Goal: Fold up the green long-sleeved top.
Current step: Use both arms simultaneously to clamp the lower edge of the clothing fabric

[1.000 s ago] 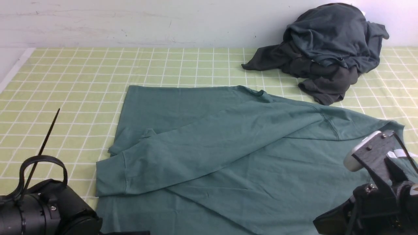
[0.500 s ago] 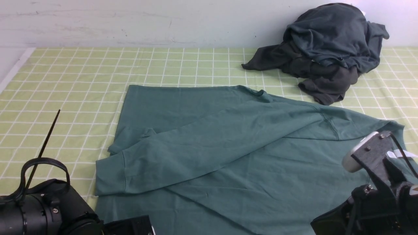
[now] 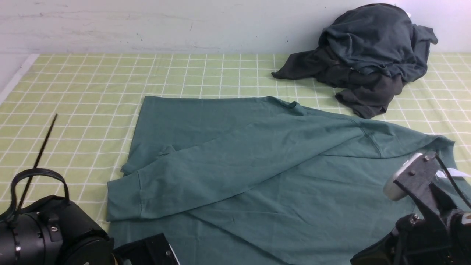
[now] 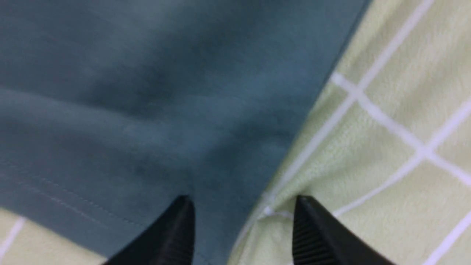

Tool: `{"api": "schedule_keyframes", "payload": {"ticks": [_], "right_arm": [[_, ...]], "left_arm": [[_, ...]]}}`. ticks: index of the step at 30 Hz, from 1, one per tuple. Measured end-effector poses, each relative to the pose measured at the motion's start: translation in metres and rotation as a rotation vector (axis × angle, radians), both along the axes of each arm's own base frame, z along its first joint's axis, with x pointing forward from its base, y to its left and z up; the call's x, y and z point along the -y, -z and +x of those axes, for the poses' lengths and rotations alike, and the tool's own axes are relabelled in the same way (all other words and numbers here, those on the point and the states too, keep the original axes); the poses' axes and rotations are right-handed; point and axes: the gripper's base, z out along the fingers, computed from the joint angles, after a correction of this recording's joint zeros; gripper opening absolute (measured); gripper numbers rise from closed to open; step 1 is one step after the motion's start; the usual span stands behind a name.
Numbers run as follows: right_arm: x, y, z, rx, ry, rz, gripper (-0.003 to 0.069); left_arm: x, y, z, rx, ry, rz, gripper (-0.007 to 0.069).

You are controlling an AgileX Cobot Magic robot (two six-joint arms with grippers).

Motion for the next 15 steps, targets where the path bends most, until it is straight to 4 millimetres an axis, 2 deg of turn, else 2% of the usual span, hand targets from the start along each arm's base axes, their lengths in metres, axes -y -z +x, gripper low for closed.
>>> {"api": "schedule_keyframes", "payload": {"ticks": [3,5,6,8,11,13,15], "right_arm": [[0.0,0.0,-0.001,-0.001,-0.023,-0.004,-0.0014],[0.0,-0.001,-0.003,0.013,-0.042,-0.005,-0.0014],[0.0,-0.002,-0.003,0.015,-0.043,-0.005,-0.0014],[0.002,-0.008,-0.007,0.061,-0.064,-0.01,-0.0014],[0.006,-0.011,-0.017,0.11,-0.068,-0.014,-0.0014],[0.014,-0.011,-0.034,0.18,-0.056,-0.018,-0.0014],[0.021,-0.01,-0.049,0.261,-0.037,-0.016,-0.0014]], "left_arm": [[-0.003,-0.015,-0.003,0.069,-0.049,-0.048,0.0379],[-0.013,-0.028,-0.011,0.172,-0.08,-0.087,0.0375],[-0.015,-0.029,-0.012,0.18,-0.077,-0.087,0.0375],[-0.031,-0.034,-0.027,0.292,-0.109,-0.124,0.0349],[-0.043,-0.033,-0.039,0.354,-0.145,-0.152,0.0314],[-0.052,-0.038,-0.048,0.422,-0.198,-0.188,0.0258],[-0.054,-0.041,-0.047,0.445,-0.231,-0.193,0.0204]]}}
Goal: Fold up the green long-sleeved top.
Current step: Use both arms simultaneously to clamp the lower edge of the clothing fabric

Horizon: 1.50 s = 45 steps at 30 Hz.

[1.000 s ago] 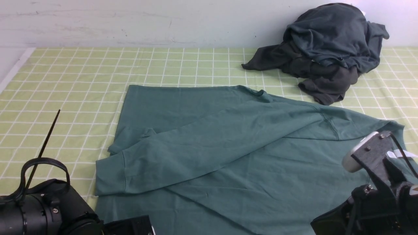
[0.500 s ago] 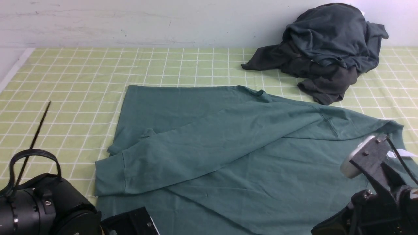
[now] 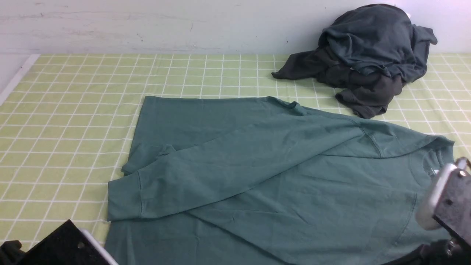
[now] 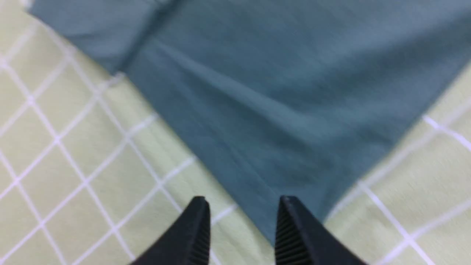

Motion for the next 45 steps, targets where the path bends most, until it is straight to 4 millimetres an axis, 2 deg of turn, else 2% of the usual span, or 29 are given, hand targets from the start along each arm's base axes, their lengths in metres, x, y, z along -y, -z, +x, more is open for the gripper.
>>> {"api": "schedule_keyframes", "payload": {"ticks": [2,3,4,7,8,16,22,28,30,34,36,40,43,45], "right_arm": [[0.004,0.0,-0.007,0.051,0.015,0.007,-0.0014],[0.009,0.001,-0.016,0.131,0.044,0.022,-0.0014],[0.01,0.001,-0.018,0.15,0.051,0.026,-0.0014],[0.017,0.005,-0.029,0.24,0.09,0.05,-0.0014],[0.017,0.005,-0.03,0.249,0.093,0.053,-0.0014],[0.018,0.005,-0.03,0.254,0.103,0.059,-0.0014],[0.018,0.005,-0.03,0.254,0.103,0.059,-0.0014],[0.018,0.006,-0.03,0.255,0.104,0.059,-0.0014],[0.018,0.005,-0.03,0.256,0.105,0.059,-0.0014],[0.018,0.006,-0.029,0.257,0.106,0.059,-0.0014],[0.018,0.005,-0.029,0.259,0.107,0.059,-0.0014],[0.018,0.005,-0.029,0.262,0.112,0.062,-0.0014],[0.017,0.005,-0.029,0.258,0.117,0.075,-0.0014],[0.017,0.004,-0.029,0.26,0.12,0.077,-0.0014]], "left_arm": [[0.0,0.0,0.001,-0.009,-0.024,0.003,0.0174],[0.001,0.001,0.005,-0.043,-0.056,0.017,0.0125],[0.002,0.001,0.005,-0.048,-0.059,0.02,0.0112],[0.014,0.01,0.018,-0.208,-0.1,0.078,0.0019],[0.019,0.014,0.021,-0.261,-0.094,0.097,0.0009],[0.05,0.059,0.039,-0.597,-0.005,0.19,-0.0003],[0.053,0.061,0.04,-0.637,0.013,0.196,-0.0003],[0.05,0.046,0.036,-0.573,0.019,0.147,0.0],[0.046,0.035,0.036,-0.5,0.07,0.159,0.0026],[0.042,0.029,0.037,-0.433,0.18,0.224,0.0117],[0.041,0.03,0.039,-0.405,0.267,0.272,0.0225],[0.043,0.037,0.043,-0.409,0.359,0.318,0.036],[0.044,0.045,0.045,-0.441,0.381,0.342,0.0398],[0.045,0.05,0.046,-0.463,0.392,0.358,0.0398]]}}
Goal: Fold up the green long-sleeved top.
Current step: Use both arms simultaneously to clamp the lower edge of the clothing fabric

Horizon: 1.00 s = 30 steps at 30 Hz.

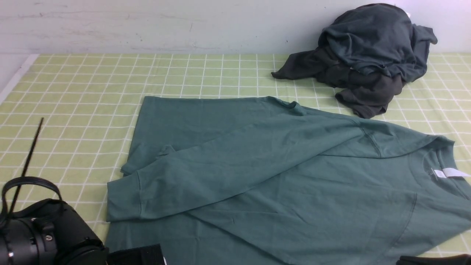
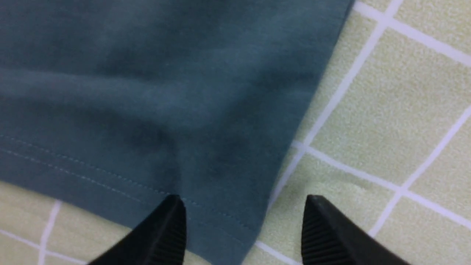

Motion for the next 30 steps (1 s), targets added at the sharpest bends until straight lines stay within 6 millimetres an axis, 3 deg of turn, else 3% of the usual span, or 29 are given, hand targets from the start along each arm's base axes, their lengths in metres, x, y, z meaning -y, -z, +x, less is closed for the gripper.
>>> {"api": "schedule_keyframes", "payload": {"ticks": [3,10,13,19,23,27,30], "right_arm": [[0.0,0.0,0.0,0.004,0.005,0.004,-0.0014],[0.0,-0.001,0.001,0.012,0.01,0.004,-0.0014],[0.001,-0.001,0.001,0.017,0.012,0.003,-0.0014],[0.0,-0.002,0.001,0.016,0.005,0.001,-0.0014],[-0.004,-0.018,0.006,-0.01,-0.061,-0.052,-0.0014],[-0.012,-0.045,0.031,-0.114,-0.131,-0.167,-0.0014],[-0.015,-0.049,0.061,-0.228,-0.182,-0.331,-0.0012]], "left_arm": [[0.002,0.005,0.003,0.006,0.014,0.003,0.0356],[0.003,0.005,0.006,0.036,0.026,-0.012,0.0066],[0.004,0.004,0.006,0.038,0.019,-0.023,0.0011],[0.004,-0.02,0.002,0.079,-0.073,-0.085,-0.0001],[0.0,-0.039,0.001,0.145,-0.164,-0.12,-0.0001],[-0.006,-0.049,0.001,0.217,-0.285,-0.139,-0.0001],[-0.008,-0.051,0.002,0.253,-0.412,-0.15,-0.0001]]}}
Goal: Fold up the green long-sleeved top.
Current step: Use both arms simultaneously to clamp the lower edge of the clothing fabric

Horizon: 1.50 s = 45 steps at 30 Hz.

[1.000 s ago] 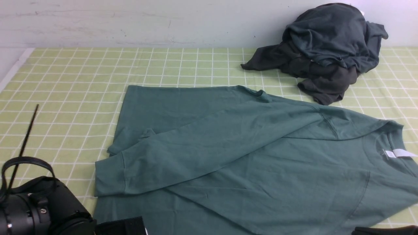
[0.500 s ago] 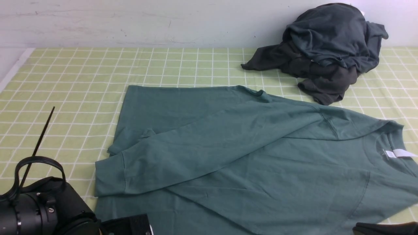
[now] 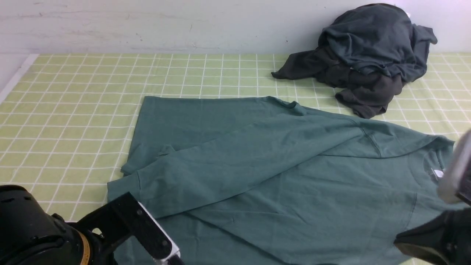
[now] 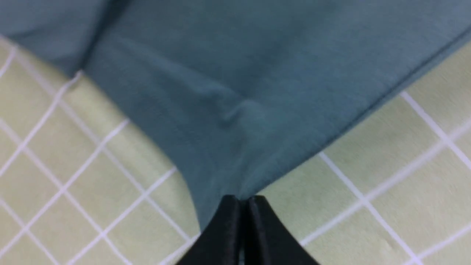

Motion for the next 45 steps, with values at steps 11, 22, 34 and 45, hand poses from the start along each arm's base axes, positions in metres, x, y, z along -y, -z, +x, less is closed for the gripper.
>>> {"api": "schedule_keyframes", "payload": {"ticks": [11,22,34,45], "right_arm": [[0.006,0.076,0.074,-0.22,-0.144,-0.481,0.0239],[0.019,0.105,0.102,-0.137,-0.359,-0.795,0.0291],[0.02,0.13,0.095,-0.154,-0.46,-0.814,0.0245],[0.018,0.121,0.095,-0.09,-0.34,-0.752,-0.0001]], "left_arm": [[0.0,-0.002,0.006,0.073,-0.114,-0.043,-0.0001],[0.002,-0.001,0.004,0.051,-0.137,-0.071,-0.0001],[0.002,-0.001,0.004,0.05,-0.138,-0.072,-0.0001],[0.001,-0.002,0.002,0.034,-0.149,-0.078,-0.0001]]}}
